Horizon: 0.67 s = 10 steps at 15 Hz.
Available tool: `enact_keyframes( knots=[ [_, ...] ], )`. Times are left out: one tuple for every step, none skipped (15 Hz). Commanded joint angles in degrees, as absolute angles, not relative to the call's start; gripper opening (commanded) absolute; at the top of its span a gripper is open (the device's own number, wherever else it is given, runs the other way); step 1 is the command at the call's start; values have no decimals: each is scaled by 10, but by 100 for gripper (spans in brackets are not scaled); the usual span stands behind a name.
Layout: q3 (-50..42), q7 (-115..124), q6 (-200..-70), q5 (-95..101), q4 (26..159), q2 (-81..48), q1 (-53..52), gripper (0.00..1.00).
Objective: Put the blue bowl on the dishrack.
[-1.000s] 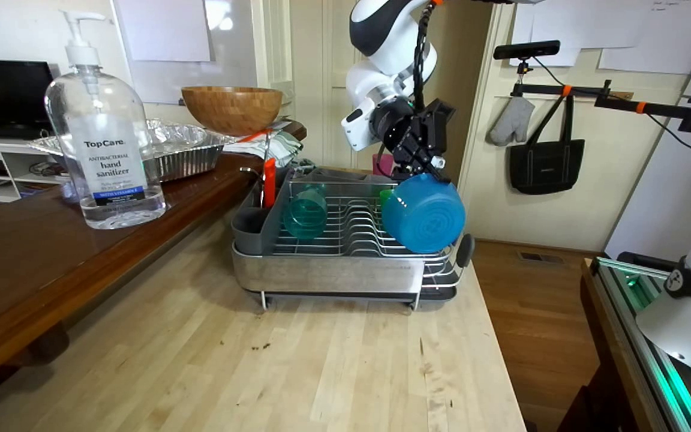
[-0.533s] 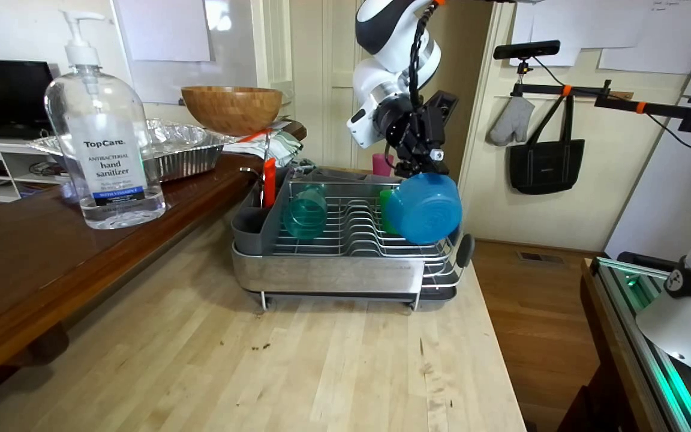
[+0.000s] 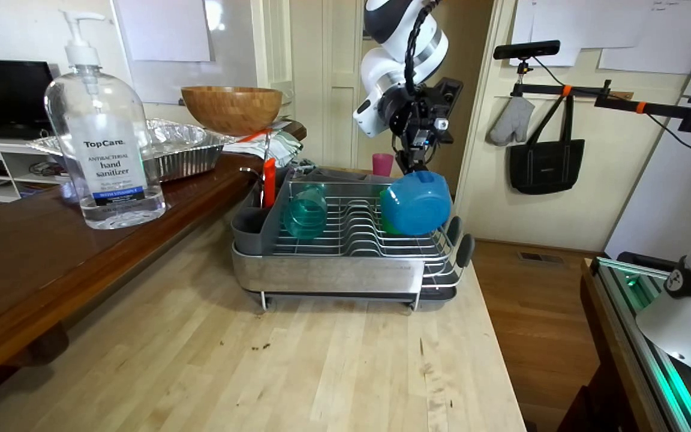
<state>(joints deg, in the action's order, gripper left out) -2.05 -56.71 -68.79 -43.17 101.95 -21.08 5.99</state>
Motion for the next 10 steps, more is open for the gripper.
enact_keyframes(
  knots=[
    [-20,-528,-700,-422,1027,-198,56,100],
    [-20,-514,-702,-417,1023,-200,54,100],
    [-20,-501,-703,-414,1020,-204,52,100],
    [-16,-502,-695,-413,1011,-214,53,100],
    [-13,-504,-693,-411,1005,-218,51,100],
    [-7,-512,-688,-410,995,-225,49,100],
    [-3,-513,-684,-408,987,-231,48,100],
    [1,-515,-682,-407,978,-240,47,100],
    [4,-519,-681,-407,970,-248,47,100],
    [8,-522,-679,-409,963,-256,48,100]
  ],
)
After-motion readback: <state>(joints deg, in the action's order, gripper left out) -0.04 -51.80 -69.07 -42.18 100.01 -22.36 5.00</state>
